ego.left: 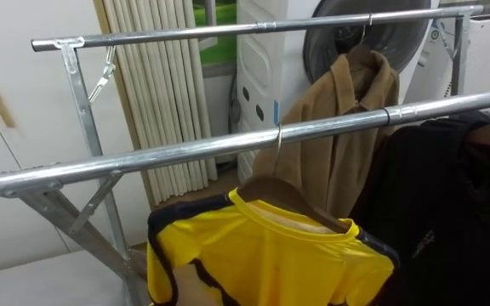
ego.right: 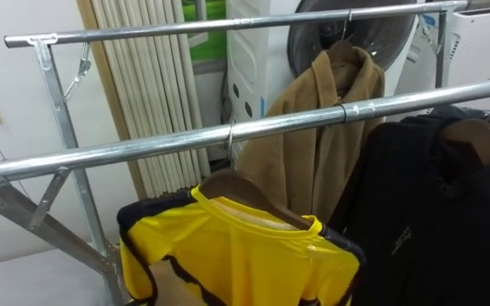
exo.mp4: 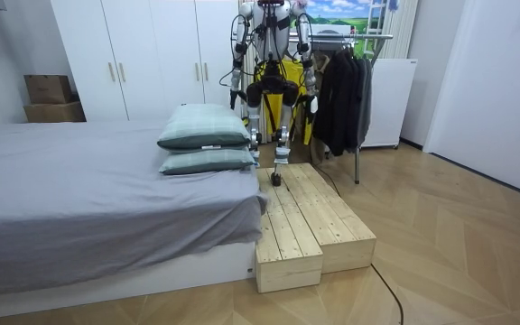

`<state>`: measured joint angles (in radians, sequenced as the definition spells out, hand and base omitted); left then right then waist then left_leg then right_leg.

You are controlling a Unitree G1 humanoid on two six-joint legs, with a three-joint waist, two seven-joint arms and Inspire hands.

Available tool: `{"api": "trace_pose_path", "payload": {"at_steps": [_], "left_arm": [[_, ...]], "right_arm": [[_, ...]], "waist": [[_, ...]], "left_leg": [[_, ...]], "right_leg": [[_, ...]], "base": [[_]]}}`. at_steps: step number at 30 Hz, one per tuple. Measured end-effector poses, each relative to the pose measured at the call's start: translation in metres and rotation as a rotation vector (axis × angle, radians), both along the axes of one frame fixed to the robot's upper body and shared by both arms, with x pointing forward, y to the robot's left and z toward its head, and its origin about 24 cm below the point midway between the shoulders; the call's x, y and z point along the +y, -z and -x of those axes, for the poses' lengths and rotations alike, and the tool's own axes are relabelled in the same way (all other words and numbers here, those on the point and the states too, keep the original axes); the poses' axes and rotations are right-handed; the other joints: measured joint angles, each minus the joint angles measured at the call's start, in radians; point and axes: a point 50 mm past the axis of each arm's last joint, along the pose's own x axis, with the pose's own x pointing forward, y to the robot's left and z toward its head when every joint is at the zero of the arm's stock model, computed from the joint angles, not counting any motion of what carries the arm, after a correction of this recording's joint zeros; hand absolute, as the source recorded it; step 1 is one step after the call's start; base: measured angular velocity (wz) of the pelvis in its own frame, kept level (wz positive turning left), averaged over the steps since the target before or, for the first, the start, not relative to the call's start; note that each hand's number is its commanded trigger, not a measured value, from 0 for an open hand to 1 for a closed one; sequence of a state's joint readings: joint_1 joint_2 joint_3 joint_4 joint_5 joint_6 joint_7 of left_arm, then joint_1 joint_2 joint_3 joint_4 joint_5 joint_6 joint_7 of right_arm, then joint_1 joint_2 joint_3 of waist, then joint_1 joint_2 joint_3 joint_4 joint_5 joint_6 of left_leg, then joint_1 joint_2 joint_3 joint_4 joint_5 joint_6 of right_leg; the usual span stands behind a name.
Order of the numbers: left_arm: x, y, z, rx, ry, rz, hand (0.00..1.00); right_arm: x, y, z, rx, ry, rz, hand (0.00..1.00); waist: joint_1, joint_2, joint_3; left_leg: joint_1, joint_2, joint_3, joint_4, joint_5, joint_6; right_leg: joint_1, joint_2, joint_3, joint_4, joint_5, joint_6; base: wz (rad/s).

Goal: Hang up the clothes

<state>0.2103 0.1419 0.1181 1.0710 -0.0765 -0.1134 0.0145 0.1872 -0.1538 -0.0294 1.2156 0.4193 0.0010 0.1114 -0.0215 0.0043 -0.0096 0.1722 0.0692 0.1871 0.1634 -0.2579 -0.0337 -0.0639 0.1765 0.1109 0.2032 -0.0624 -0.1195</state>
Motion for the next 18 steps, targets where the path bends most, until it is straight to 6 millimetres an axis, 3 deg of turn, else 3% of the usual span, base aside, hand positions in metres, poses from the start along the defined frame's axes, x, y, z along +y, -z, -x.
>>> {"api": "trace_pose_path", "payload": {"at_steps": [18], "left_arm": [[0.0021,-0.0005,-0.0001,0.0,-0.001,-0.007,0.0]], "right_arm": [[0.0011,0.0017,0.0033,0.059,-0.025,0.016,0.0]], "waist": [[0.004,-0.009,0.0047]], "left_leg": [[-0.004,-0.002,0.005,-0.001,0.0,0.0]], "right_leg": [[-0.008,0.002,0.011,0.0,0.003,0.004]], "base": [[-0.01]]}}
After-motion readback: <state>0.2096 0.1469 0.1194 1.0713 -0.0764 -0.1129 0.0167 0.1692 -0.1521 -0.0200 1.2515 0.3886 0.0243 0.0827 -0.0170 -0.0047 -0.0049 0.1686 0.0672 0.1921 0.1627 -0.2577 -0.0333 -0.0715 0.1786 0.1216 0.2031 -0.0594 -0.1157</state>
